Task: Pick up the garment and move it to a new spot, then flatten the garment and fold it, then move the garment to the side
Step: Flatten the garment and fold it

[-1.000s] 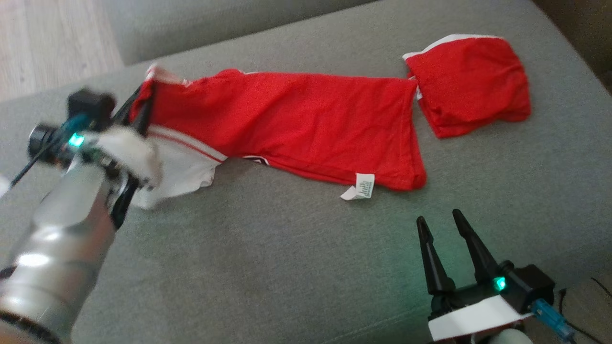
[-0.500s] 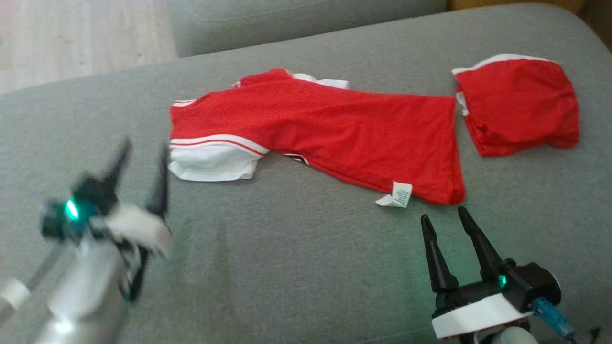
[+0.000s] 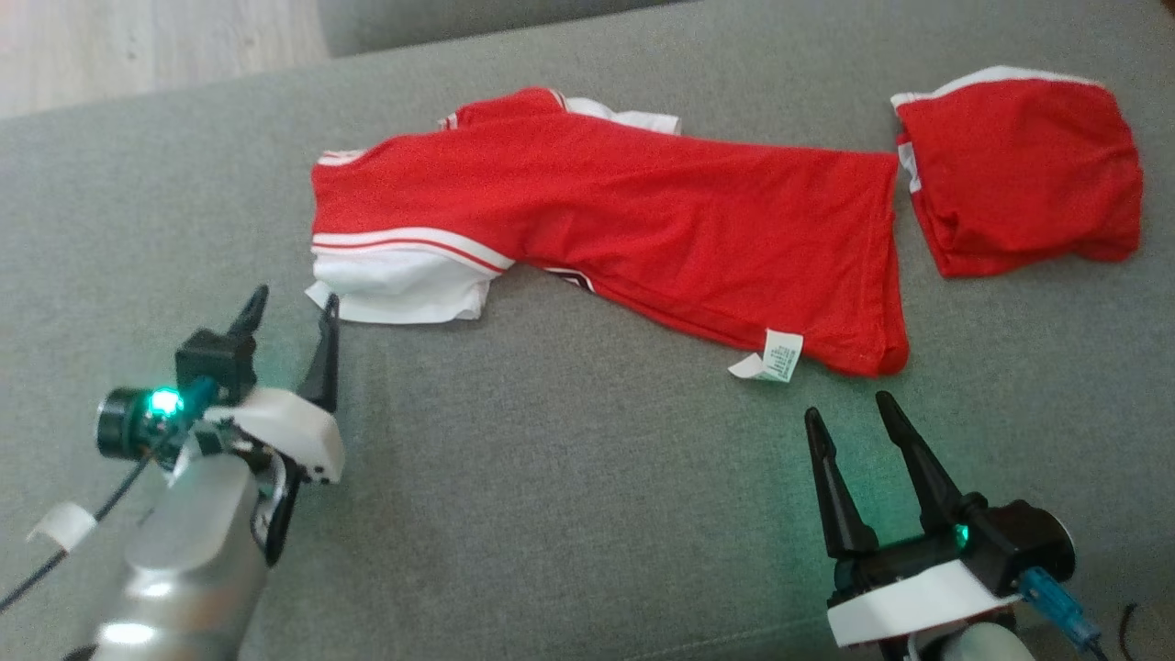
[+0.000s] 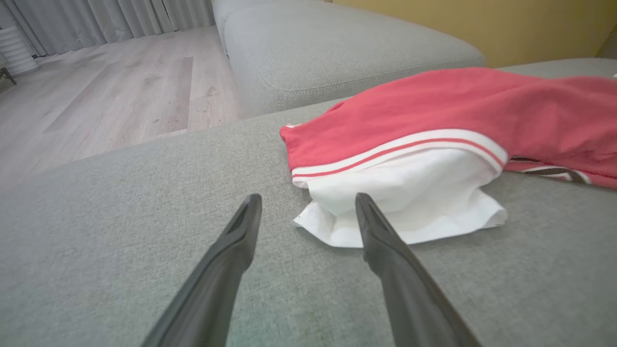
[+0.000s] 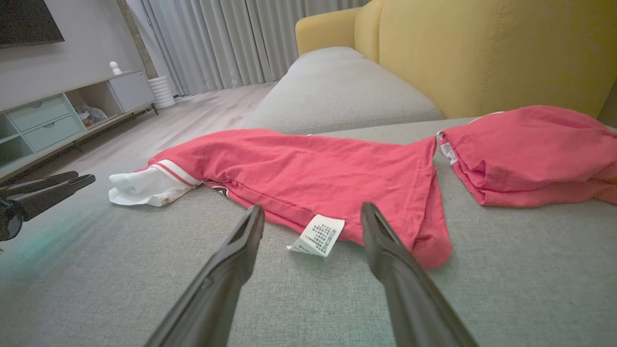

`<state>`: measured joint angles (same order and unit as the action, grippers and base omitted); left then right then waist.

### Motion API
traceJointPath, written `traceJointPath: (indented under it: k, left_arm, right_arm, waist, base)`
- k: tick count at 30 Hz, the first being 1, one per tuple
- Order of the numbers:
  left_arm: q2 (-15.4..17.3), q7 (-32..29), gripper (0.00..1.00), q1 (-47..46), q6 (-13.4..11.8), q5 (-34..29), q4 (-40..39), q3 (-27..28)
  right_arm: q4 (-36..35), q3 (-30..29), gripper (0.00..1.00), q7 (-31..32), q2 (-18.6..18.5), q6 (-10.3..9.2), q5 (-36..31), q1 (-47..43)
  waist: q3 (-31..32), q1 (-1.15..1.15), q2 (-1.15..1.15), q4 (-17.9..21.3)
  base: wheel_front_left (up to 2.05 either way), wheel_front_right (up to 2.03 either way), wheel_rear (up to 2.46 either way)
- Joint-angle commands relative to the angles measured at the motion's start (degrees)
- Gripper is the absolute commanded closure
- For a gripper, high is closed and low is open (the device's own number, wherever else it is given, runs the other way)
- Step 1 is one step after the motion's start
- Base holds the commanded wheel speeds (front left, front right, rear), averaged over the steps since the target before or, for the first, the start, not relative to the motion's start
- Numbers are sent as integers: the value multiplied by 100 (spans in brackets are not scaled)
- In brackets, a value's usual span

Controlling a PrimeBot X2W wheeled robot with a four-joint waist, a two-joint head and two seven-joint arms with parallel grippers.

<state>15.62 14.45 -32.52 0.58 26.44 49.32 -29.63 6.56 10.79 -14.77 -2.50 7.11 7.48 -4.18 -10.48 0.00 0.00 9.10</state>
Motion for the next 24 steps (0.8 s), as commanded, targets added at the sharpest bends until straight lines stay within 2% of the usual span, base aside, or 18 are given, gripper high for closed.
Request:
traceJointPath:
  k: [1,8,12,13,14,20,24]
  left_arm:
    - [144,54,0,-402,50,-87,135,204]
    - [97,35,0,-980,182,-180,1048,141]
    - [27,26,0,-1164,341,-231,1467,17]
    - [-59,-26,92,-1166,499,-193,1622,-59]
    - [-99,-99,100,-1147,568,-162,1701,-104]
    - [-264,-99,100,-994,686,86,1645,-402]
    - [-145,37,100,-854,689,369,1172,-288]
  right_arm:
    - [-198,134,0,-23,-38,37,-54,192]
    - [-226,202,0,-23,-38,37,-81,322]
    - [-246,183,0,-23,-38,37,-89,353]
    - [-250,167,0,-23,-38,37,-93,343]
    - [-245,157,0,-23,-38,37,-95,339]
    - [-204,72,0,-23,-38,37,-91,290]
    - [-153,-16,0,-23,-38,37,-67,180]
  waist:
    - [-215,0,0,73]
    - [-503,0,0,170]
    - [-572,0,0,175]
    - [-570,0,0,164]
    - [-565,0,0,156]
    - [-424,0,0,18]
    - [-234,0,0,-118]
  base:
    - [0,0,0]
    - [0,0,0]
    - [0,0,0]
    - [0,0,0]
    - [0,0,0]
    - [0,0,0]
    - [0,0,0]
